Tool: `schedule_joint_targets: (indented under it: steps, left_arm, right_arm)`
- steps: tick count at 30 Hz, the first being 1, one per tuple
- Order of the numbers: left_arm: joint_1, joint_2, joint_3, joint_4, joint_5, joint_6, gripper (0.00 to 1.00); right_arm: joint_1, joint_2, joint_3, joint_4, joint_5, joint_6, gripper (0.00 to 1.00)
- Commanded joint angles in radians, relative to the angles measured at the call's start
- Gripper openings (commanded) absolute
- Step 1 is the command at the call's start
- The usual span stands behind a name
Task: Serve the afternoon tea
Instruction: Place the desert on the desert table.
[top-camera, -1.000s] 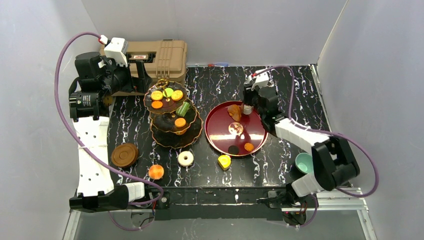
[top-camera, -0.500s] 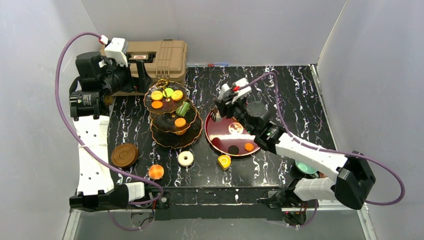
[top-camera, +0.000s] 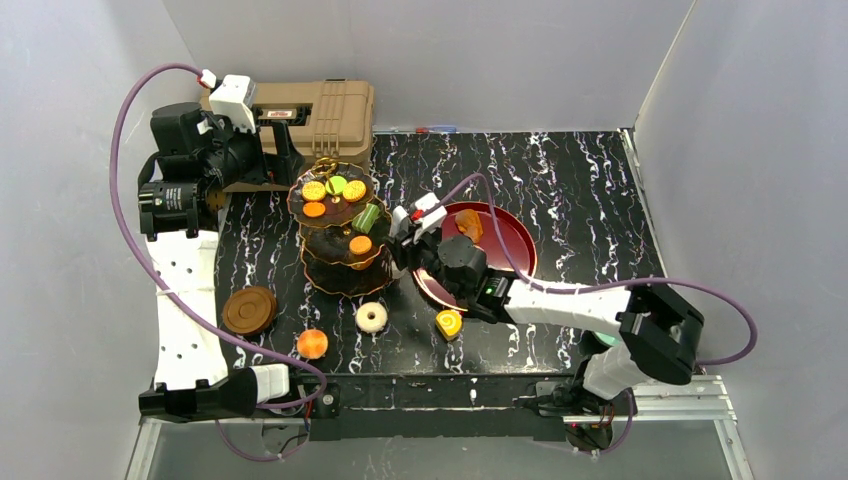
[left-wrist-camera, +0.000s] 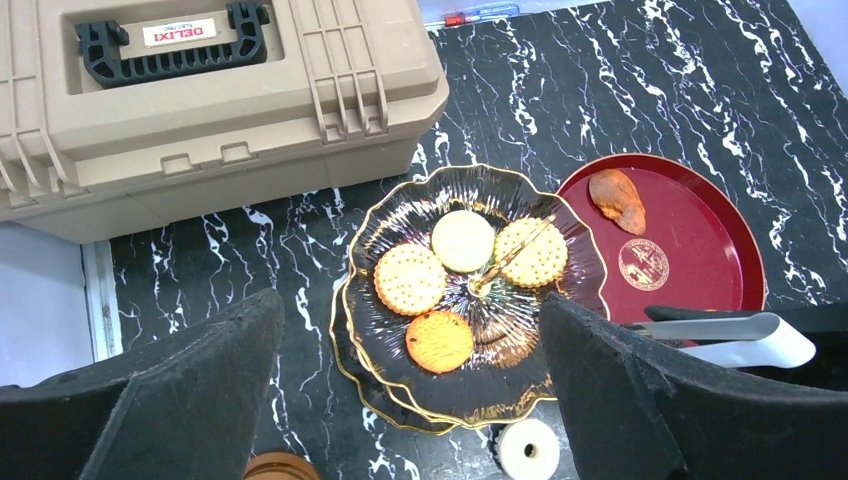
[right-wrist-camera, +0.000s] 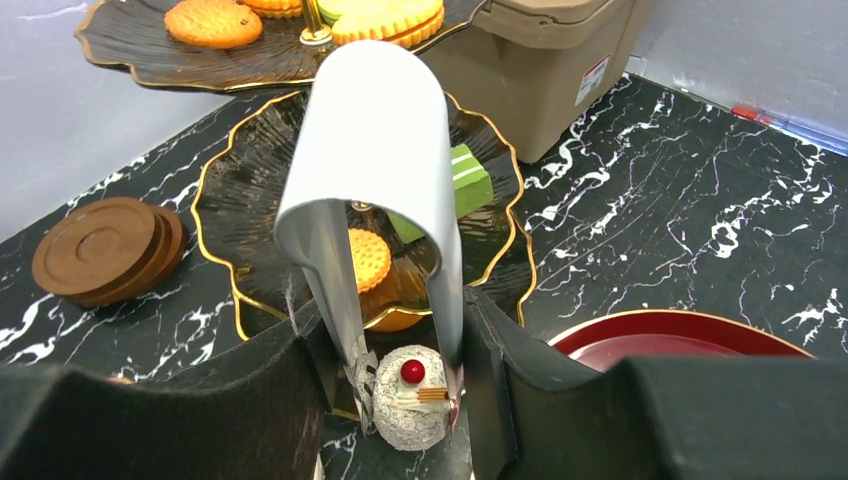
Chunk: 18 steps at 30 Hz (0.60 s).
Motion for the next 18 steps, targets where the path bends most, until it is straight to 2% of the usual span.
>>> schedule_joint_targets:
  steps: [1, 10, 18]
  left_arm:
    - [0.007, -0.019, 0.027, -0.014, 0.011, 0.017, 0.98]
    - [0.007, -0.022, 0.022, -0.012, 0.007, 0.024, 0.98]
    - [0.007, -0.023, 0.017, -0.006, 0.005, 0.024, 0.98]
  right_arm:
    - [0.005, 0.036, 0.057, 0.185, 0.06, 0.014, 0.28]
    - [0.005, 0.128, 0.06, 0.289, 0.083, 0.009, 0.41]
    - [0.005, 0.153, 0.072, 0.301, 0.093, 0.005, 0.55]
